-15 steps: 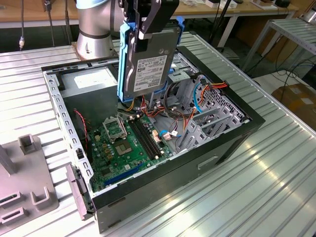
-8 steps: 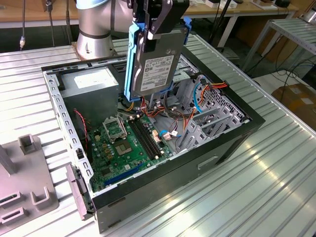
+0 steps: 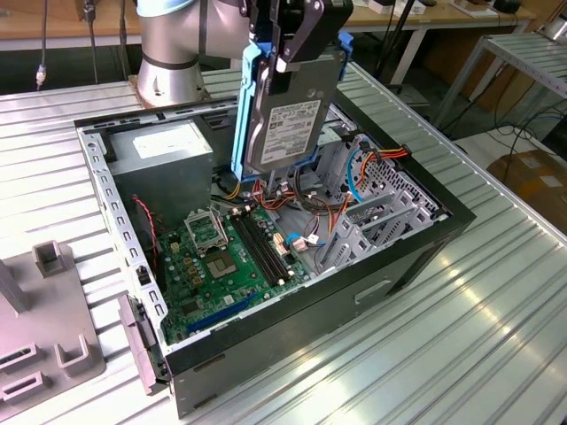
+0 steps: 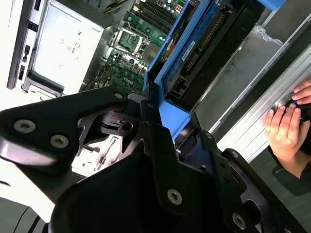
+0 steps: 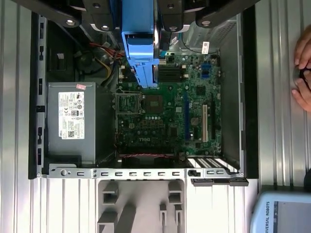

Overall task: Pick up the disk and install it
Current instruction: 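Insert the disk into the insertion slot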

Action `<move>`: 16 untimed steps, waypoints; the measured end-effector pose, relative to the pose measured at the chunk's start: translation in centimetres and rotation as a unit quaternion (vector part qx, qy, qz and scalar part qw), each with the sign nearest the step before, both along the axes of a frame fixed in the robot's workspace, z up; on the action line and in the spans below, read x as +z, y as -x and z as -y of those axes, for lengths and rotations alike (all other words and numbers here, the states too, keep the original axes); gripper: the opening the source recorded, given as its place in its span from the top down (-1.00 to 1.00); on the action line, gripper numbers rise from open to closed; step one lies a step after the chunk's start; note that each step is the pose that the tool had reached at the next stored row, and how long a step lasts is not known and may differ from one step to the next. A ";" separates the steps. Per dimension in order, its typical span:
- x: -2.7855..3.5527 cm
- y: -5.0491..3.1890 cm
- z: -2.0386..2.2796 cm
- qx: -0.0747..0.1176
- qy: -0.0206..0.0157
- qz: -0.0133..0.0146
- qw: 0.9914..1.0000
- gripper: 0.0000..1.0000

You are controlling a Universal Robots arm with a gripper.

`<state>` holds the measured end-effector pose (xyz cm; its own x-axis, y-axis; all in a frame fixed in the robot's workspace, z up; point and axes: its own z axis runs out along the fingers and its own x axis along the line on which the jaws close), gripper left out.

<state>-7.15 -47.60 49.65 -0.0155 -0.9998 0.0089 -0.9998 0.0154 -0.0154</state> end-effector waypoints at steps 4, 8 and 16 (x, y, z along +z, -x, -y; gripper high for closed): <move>-0.03 -0.27 0.81 0.000 0.000 0.000 1.000 0.26; -0.06 -0.47 1.21 0.000 0.000 0.000 1.000 0.26; -0.08 -0.83 1.52 0.000 0.001 0.000 1.000 0.26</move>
<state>-6.31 -49.11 49.57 -0.0157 -0.9998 0.0102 -0.9998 0.0155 -0.0154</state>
